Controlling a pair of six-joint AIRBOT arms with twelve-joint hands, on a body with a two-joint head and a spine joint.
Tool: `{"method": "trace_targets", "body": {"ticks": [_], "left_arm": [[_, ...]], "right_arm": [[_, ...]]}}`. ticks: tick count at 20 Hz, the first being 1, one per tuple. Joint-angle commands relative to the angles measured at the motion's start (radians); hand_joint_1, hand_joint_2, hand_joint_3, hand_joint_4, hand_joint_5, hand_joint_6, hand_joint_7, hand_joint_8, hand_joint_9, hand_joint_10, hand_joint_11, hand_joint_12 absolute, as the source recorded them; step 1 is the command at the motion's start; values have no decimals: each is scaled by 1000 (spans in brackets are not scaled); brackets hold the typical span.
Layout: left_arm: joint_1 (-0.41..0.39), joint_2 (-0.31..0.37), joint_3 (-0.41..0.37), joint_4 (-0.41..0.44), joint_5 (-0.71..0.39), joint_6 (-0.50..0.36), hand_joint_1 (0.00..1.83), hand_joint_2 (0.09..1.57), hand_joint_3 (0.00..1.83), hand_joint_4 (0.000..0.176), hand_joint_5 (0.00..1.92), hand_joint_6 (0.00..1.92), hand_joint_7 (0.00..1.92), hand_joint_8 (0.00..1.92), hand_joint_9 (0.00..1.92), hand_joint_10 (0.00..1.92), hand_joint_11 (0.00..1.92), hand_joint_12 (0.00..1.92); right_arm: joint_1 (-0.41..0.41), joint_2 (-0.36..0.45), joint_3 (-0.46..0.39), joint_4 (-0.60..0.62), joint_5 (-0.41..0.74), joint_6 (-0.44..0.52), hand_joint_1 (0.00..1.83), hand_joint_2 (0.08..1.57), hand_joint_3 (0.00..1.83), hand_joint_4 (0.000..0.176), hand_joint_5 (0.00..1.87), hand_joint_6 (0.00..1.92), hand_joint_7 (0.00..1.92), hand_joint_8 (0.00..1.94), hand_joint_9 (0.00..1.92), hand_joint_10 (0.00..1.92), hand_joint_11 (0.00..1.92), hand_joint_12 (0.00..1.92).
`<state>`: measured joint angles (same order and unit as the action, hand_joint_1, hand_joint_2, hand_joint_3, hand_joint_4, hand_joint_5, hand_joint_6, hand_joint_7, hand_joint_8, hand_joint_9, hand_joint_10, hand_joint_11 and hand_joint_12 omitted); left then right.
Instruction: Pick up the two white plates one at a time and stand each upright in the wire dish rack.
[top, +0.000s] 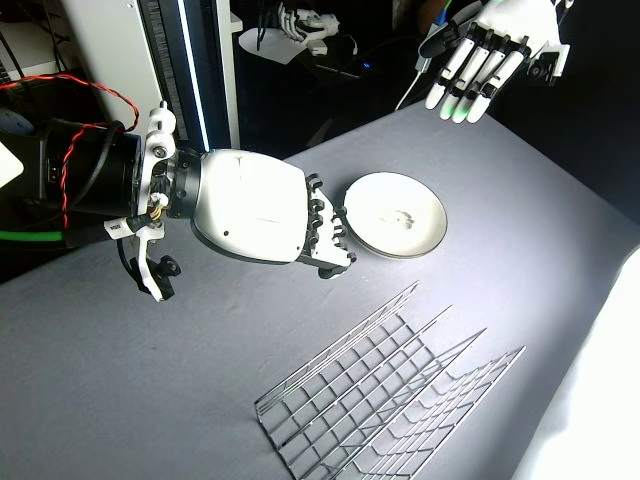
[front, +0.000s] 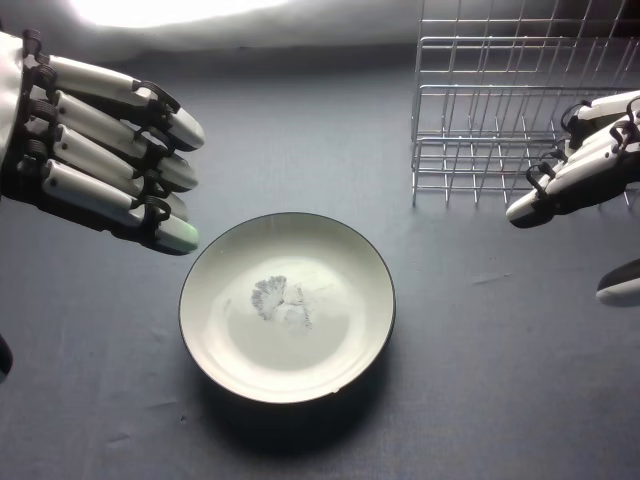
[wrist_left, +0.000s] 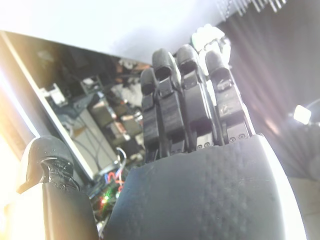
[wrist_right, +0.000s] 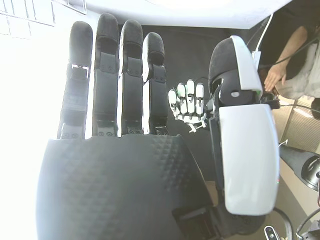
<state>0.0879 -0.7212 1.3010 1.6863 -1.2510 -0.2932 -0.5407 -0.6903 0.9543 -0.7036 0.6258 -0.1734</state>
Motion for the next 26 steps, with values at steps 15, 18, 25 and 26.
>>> {"method": "trace_targets", "body": {"ticks": [15,18,25,26], "left_arm": [[-14,-9,-1,-15,-60,-3,0,1134,2,0,97,0,64,1,57,1,0,225],[-3,-9,-26,24,-77,-4,0,1138,0,0,94,4,95,7,84,7,0,282],[80,-58,-22,85,-103,27,0,1140,3,0,142,4,131,3,118,5,0,356],[101,-80,0,86,-105,36,0,1144,3,0,145,3,122,1,107,2,0,335]], "right_arm": [[13,2,-1,30,99,0,0,1292,0,0,131,4,141,3,116,6,0,385],[13,2,-1,30,99,0,0,1289,0,0,174,9,200,10,162,14,0,499],[12,2,-1,29,101,-1,0,1319,1,0,198,2,252,2,209,8,0,570],[12,2,-1,29,101,-1,0,1323,2,0,198,1,246,0,207,6,0,575]]}}
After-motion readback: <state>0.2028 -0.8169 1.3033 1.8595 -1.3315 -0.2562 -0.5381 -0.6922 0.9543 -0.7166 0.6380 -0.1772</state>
